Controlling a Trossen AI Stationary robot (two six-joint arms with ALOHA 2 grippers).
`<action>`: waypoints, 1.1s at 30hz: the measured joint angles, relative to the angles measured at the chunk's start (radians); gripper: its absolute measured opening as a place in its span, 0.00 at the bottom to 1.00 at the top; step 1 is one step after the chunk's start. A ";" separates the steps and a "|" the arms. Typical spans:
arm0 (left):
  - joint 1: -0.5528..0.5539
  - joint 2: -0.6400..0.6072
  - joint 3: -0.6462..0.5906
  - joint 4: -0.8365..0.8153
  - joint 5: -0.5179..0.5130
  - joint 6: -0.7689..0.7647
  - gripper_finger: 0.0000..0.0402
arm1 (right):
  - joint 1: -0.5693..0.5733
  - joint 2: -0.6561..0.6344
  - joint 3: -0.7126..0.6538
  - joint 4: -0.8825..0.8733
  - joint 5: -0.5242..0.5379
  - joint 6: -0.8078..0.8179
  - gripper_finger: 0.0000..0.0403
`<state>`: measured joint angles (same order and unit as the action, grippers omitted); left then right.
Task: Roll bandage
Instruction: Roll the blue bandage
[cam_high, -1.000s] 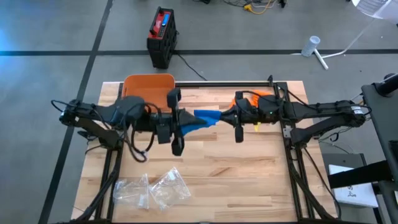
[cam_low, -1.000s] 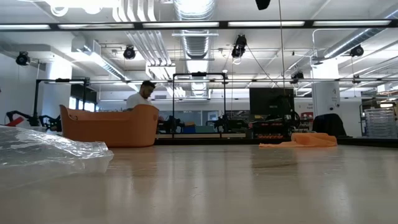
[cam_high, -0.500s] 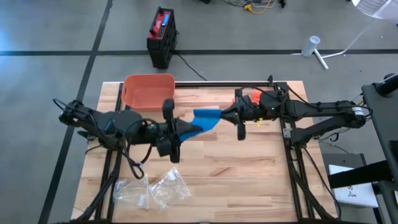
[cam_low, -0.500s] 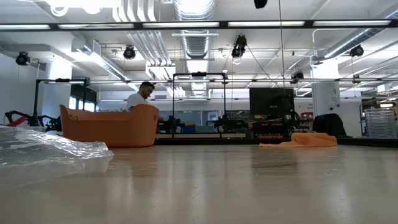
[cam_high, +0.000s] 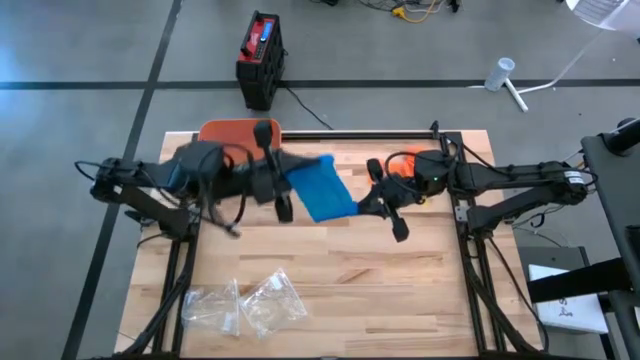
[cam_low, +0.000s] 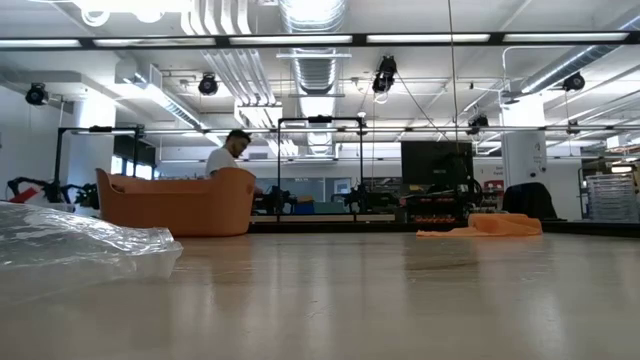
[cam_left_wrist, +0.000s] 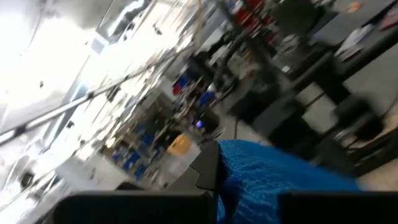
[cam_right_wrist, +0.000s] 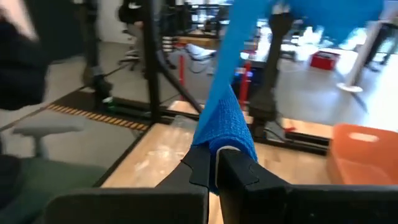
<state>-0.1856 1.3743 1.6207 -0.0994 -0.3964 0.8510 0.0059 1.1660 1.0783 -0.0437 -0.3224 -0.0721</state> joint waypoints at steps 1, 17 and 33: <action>0.023 0.000 0.000 0.000 0.011 -0.007 0.00 | 0.007 0.001 0.000 0.000 -0.017 -0.006 0.01; 0.242 0.021 -0.051 -0.051 0.262 -0.223 0.00 | 0.110 0.001 0.070 0.023 -0.169 -0.068 0.01; 0.258 0.022 -0.196 -0.029 0.261 -0.343 0.00 | 0.127 0.000 0.095 0.109 -0.213 -0.123 0.01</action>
<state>0.0722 1.3960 1.4244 -0.1279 -0.1350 0.5079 0.1329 1.1656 1.1730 0.0652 -0.5352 -0.1956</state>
